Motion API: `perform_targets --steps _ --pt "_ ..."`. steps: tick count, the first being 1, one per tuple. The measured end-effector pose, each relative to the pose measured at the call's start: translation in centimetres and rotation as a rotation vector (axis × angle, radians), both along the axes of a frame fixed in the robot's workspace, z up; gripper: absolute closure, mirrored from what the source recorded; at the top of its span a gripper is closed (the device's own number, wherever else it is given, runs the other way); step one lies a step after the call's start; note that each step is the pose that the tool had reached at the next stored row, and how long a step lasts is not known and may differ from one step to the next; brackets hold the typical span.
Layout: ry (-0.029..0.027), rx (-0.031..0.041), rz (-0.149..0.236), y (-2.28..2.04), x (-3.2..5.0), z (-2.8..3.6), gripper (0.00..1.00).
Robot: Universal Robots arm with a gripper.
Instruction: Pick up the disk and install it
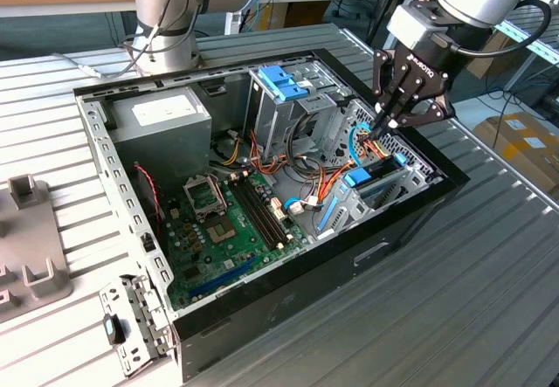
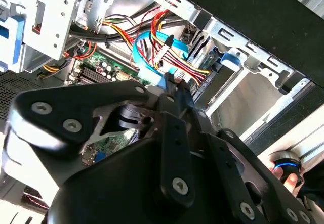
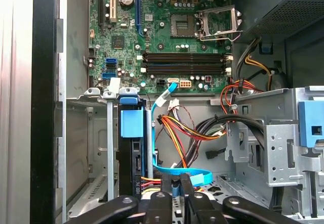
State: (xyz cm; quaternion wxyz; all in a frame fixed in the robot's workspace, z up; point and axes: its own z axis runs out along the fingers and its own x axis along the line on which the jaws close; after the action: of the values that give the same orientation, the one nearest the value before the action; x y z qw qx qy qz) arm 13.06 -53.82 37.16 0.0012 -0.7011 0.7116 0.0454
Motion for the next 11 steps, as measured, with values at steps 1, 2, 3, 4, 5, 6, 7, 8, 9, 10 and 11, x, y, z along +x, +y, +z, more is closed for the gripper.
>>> perform_targets --steps 1,2,3,4,5,6,7,8,9,10,11 --pt "0.0000 0.0000 0.000 0.00 0.00 0.00 0.84" --pt "0.0000 0.0001 0.000 0.00 0.00 0.00 0.84" --pt "0.0000 0.0000 0.000 0.00 0.00 0.00 0.84" --pt "0.0000 0.0000 0.000 0.00 -0.01 0.00 0.84" --pt "0.0000 0.0000 0.000 0.00 -0.01 0.00 0.84" --pt "0.0000 0.0000 0.000 0.00 -0.01 0.00 0.84" --pt "0.0000 0.0000 0.000 0.00 -0.01 0.00 0.84" --pt "0.0000 0.0000 0.000 0.00 -0.02 0.00 0.84" --pt "0.0000 0.0000 0.000 0.00 -0.02 0.00 0.84" --pt "0.0000 -0.0001 0.000 0.00 -0.02 0.00 0.84" --pt "0.0000 -0.0001 0.000 -0.01 -0.02 0.00 0.84"
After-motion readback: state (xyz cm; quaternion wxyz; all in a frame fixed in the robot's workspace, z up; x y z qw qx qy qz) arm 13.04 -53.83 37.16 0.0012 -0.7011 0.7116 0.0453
